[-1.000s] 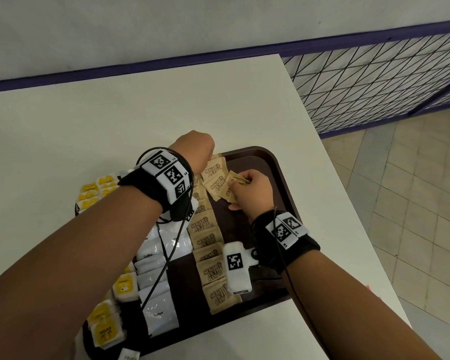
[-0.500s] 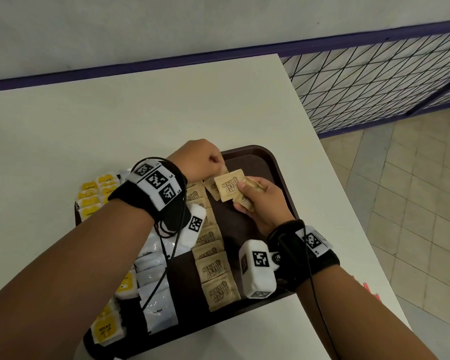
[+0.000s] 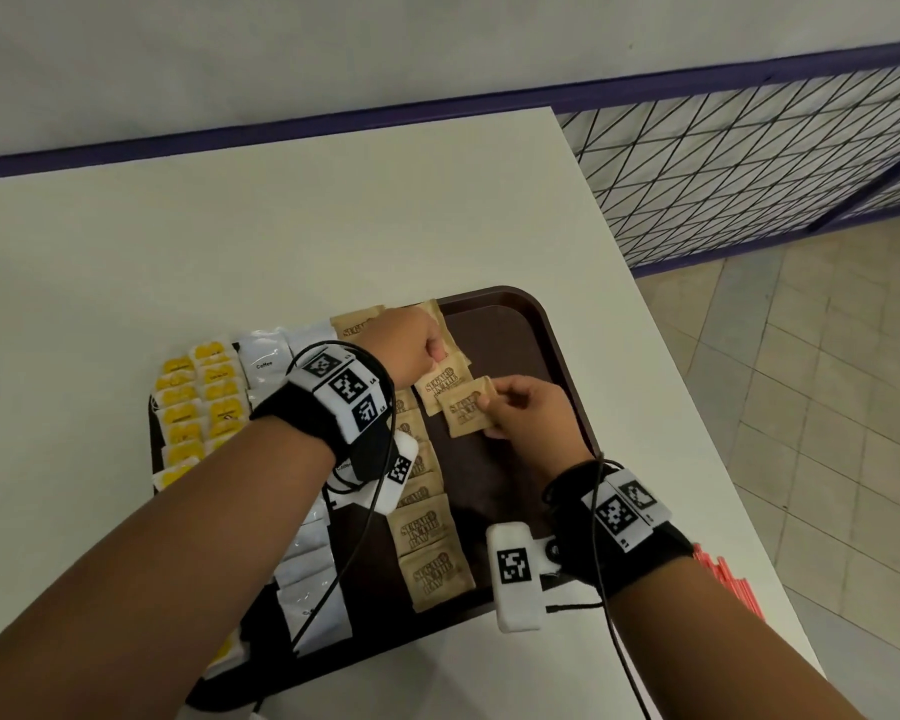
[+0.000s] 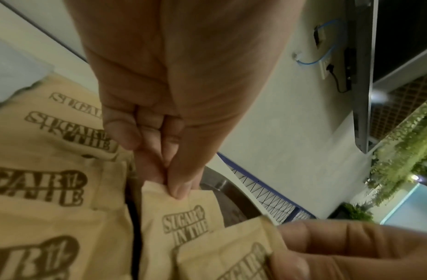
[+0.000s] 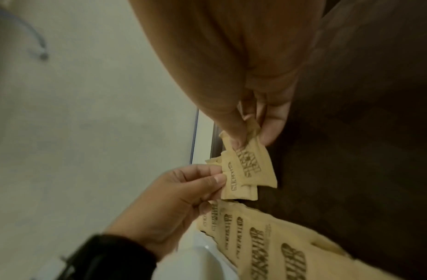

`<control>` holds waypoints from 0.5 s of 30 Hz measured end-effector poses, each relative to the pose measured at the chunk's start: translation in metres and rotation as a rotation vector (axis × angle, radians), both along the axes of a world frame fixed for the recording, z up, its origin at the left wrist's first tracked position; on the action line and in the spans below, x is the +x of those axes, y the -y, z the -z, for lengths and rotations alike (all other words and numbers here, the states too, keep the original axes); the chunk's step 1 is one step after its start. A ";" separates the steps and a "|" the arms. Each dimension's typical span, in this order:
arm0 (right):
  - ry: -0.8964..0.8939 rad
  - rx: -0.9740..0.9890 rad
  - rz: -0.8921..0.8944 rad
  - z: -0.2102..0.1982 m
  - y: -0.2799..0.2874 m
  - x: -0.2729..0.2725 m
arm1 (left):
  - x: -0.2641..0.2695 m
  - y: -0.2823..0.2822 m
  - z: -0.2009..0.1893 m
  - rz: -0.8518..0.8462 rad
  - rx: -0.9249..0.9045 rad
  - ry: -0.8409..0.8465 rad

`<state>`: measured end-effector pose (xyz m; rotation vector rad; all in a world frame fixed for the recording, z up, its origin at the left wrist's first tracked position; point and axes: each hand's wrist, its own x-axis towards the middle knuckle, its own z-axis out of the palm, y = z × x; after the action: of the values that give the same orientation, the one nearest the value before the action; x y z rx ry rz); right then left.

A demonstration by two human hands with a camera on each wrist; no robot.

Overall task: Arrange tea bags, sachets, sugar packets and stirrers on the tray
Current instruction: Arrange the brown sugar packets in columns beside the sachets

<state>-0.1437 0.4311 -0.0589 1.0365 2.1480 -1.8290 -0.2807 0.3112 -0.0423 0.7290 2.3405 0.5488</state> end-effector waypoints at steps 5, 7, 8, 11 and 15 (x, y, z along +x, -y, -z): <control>0.001 0.275 -0.113 0.009 0.004 -0.011 | 0.000 -0.002 0.003 0.036 -0.035 -0.033; 0.001 0.293 -0.139 0.010 0.005 -0.014 | 0.000 -0.002 0.003 0.043 -0.037 -0.046; -0.001 0.305 -0.150 0.010 0.006 -0.015 | 0.001 -0.001 0.004 0.042 -0.037 -0.050; -0.009 0.348 -0.177 0.012 0.005 -0.018 | 0.001 0.001 0.005 0.033 -0.028 -0.044; -0.014 0.420 -0.218 0.012 0.003 -0.018 | 0.001 0.002 0.005 0.021 0.008 -0.040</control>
<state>-0.1617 0.4277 -0.0709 0.8117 2.6014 -1.3265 -0.2794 0.3089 -0.0471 0.7734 2.3663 0.5391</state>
